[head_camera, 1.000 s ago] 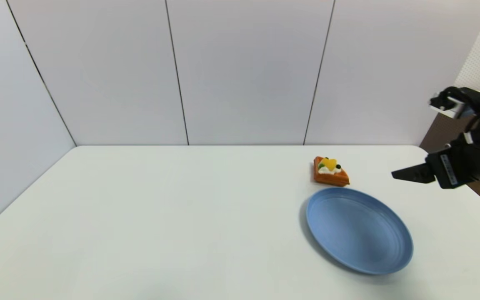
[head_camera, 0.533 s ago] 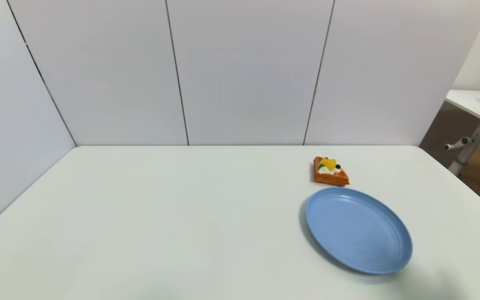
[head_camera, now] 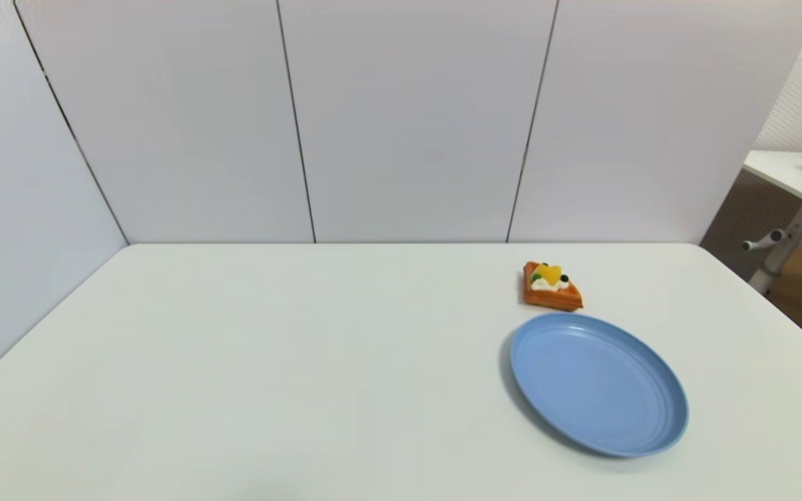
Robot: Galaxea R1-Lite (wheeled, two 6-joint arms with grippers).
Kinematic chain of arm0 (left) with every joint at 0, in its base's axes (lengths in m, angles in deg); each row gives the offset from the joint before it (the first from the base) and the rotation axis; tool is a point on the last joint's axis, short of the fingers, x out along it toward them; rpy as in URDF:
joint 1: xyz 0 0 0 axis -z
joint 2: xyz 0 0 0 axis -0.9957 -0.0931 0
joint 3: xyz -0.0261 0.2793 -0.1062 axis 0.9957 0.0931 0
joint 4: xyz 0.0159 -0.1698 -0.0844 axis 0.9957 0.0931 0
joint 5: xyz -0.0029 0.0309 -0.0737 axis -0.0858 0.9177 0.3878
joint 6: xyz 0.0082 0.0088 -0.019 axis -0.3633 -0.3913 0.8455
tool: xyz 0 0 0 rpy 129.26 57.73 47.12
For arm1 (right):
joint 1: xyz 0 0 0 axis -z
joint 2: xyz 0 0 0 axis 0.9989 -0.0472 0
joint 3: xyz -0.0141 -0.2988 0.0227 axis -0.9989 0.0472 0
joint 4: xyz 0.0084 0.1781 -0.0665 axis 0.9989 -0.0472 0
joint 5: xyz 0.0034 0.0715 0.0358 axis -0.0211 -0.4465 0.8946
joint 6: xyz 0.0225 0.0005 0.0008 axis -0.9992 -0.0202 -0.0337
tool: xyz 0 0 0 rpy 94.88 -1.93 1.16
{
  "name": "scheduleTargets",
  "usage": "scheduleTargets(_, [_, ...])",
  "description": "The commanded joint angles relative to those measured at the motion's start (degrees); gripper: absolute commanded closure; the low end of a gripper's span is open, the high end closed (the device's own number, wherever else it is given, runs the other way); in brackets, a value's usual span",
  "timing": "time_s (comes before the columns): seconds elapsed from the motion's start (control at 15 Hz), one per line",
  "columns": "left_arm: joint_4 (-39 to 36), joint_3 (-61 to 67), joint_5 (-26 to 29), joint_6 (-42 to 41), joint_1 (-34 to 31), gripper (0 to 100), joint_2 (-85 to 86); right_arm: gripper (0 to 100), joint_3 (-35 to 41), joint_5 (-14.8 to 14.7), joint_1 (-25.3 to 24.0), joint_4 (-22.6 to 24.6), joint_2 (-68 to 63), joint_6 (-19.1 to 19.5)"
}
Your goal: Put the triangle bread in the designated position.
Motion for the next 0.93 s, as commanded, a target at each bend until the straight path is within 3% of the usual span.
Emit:
scheduleTargets(0.07, [0.0,0.0,0.0,0.0,0.0,0,0.0,0,3.7,2.7,0.2,3.1,6.1,-0.6])
scheduleTargets(0.2, [-0.1,0.0,0.0,0.0,0.0,0,0.0,0,3.7,2.1,0.2,3.2,6.1,-3.0])
scheduleTargets(0.93, [-0.1,0.0,0.0,0.0,0.0,0,0.0,0,3.7,0.6,0.2,3.2,6.1,-4.3])
